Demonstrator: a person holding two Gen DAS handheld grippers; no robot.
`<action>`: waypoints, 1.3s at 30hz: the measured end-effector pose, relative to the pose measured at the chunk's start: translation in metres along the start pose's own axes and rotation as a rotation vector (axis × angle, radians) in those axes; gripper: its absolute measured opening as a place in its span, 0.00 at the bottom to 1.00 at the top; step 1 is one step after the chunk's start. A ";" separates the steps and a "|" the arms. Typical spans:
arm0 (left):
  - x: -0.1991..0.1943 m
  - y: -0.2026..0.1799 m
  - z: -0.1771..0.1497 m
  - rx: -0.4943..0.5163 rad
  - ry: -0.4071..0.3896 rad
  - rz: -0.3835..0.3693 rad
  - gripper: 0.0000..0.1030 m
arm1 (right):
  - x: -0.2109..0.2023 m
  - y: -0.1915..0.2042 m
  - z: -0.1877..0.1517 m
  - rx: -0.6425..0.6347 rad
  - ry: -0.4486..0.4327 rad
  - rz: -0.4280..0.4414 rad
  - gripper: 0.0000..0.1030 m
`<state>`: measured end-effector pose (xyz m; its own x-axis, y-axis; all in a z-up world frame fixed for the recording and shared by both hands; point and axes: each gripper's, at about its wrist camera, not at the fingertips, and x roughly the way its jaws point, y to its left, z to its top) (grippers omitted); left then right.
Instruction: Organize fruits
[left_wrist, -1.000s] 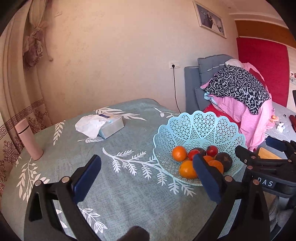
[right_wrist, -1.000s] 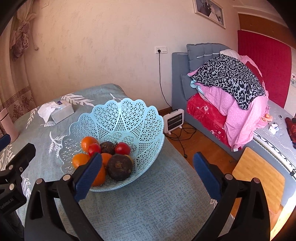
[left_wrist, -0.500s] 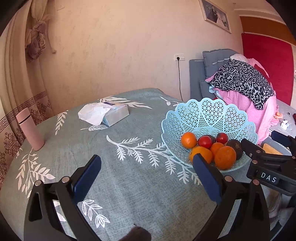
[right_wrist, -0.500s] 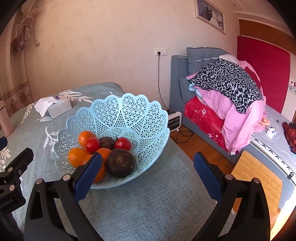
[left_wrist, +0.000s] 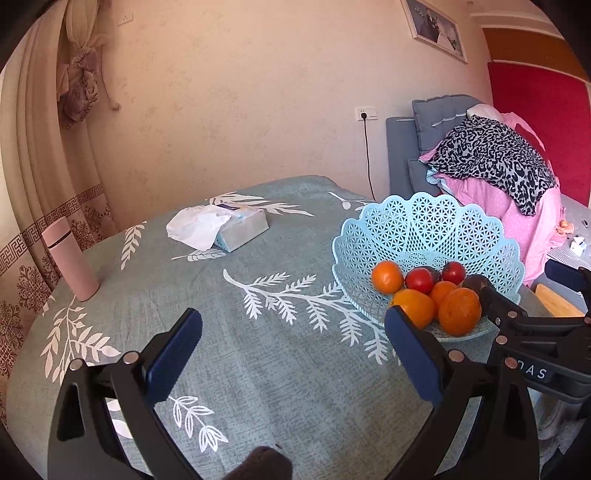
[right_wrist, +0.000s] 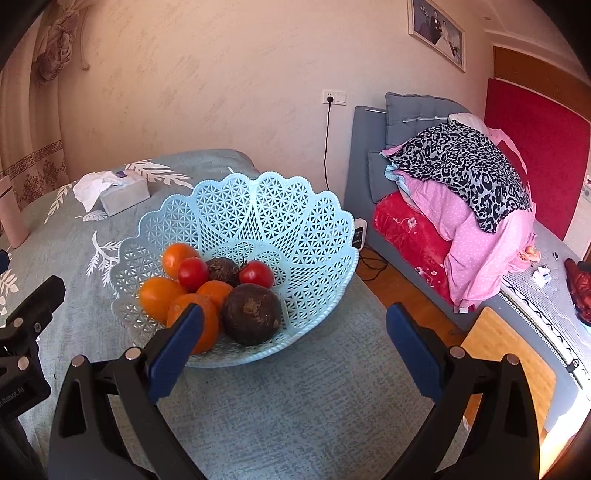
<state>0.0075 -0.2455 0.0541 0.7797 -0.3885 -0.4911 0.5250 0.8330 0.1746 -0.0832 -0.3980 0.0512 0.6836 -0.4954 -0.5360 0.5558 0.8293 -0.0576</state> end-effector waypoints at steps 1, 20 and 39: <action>0.000 0.000 0.000 0.002 0.001 0.000 0.95 | 0.000 0.000 0.000 -0.001 0.000 -0.001 0.97; 0.004 -0.003 -0.002 0.018 0.005 0.014 0.95 | 0.000 0.003 -0.002 -0.030 -0.002 0.006 0.98; 0.005 -0.004 -0.002 0.027 0.004 0.021 0.95 | 0.000 0.004 -0.002 -0.028 -0.002 0.008 0.98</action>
<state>0.0080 -0.2498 0.0491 0.7895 -0.3690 -0.4905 0.5172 0.8303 0.2078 -0.0820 -0.3947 0.0493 0.6886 -0.4895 -0.5351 0.5371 0.8400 -0.0772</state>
